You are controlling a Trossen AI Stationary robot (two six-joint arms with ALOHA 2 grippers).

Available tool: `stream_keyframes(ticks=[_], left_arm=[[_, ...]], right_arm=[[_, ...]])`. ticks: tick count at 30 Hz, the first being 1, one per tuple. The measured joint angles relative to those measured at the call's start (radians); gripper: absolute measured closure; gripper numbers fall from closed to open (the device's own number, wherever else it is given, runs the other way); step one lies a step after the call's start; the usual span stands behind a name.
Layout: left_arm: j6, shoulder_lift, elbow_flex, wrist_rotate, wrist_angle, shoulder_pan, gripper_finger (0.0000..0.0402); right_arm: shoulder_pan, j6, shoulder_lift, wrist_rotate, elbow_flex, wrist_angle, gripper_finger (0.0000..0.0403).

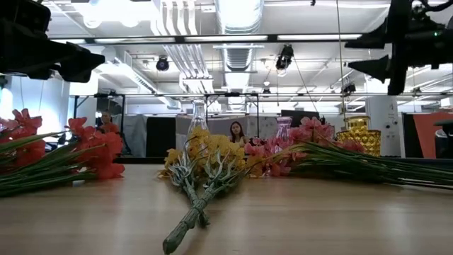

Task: Sort flowers into vase by color
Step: Put the right pink flowers into the yellow vase

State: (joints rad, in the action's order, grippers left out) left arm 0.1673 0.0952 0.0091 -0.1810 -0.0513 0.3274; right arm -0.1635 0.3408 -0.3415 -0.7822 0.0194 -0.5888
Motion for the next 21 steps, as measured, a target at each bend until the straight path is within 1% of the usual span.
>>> stream_keyframes(ticks=[3,6,9,11,12,15,17,20,21], left_arm=[[0.0,0.0,0.0,0.0,0.0,0.0,0.0168],[0.0,0.0,0.0,0.0,0.0,0.0,0.0168],[0.0,0.0,0.0,0.0,0.0,0.0,0.0168],[0.0,0.0,0.0,0.0,0.0,0.0,0.0168],[0.0,0.0,0.0,0.0,0.0,0.0,0.0168],[0.0,0.0,0.0,0.0,0.0,0.0,0.0168],[0.0,0.0,0.0,0.0,0.0,0.0,0.0168],[0.0,0.002,0.0,0.0,-0.003,0.0,0.0168],[0.001,0.002,0.0,-0.002,-0.006,0.0,0.0168]], right_arm=[[0.0,-0.007,-0.072,-0.002,0.076,-0.006,0.017],[0.0,-0.054,-0.161,0.005,0.174,0.055,0.017],[-0.01,-0.098,-0.268,0.061,0.278,0.175,0.017],[-0.027,-0.107,-0.32,0.071,0.363,0.312,0.017],[-0.035,-0.088,-0.343,0.058,0.409,0.391,0.017],[-0.052,0.098,-0.401,0.059,0.575,0.682,0.017],[-0.063,0.226,-0.433,0.055,0.712,0.869,0.017],[-0.089,0.355,-0.495,0.068,0.878,1.194,0.017],[-0.098,0.395,-0.515,0.075,0.929,1.27,0.017]])
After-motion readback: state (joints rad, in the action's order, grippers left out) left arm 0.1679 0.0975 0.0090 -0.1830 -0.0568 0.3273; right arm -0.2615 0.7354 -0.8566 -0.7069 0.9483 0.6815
